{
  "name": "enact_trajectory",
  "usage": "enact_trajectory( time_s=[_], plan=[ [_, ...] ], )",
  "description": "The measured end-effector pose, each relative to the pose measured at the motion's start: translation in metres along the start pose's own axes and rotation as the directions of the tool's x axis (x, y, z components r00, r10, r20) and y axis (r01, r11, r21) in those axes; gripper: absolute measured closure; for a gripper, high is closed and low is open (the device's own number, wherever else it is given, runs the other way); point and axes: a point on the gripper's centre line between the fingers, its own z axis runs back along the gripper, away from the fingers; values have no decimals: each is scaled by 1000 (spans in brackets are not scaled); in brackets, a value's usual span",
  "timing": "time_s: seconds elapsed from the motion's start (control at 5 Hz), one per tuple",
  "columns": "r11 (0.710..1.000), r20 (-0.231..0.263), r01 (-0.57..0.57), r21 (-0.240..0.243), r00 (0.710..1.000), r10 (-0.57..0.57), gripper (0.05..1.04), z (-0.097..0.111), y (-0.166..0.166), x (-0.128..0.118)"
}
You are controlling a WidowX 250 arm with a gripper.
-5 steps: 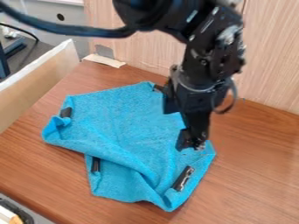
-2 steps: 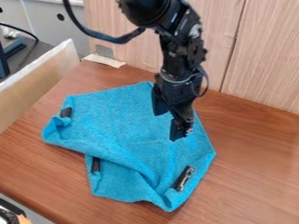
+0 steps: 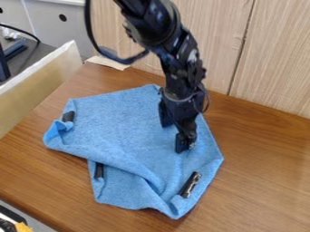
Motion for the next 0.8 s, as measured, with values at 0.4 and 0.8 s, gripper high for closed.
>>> enact_trajectory(
  time_s=[0.4, 0.8],
  plan=[
    [999, 29, -28, -28, 999, 28, 84, -4, -1, 8],
    [998, 33, 3, -59, 999, -1, 83, -10, -7, 48]
  ],
)
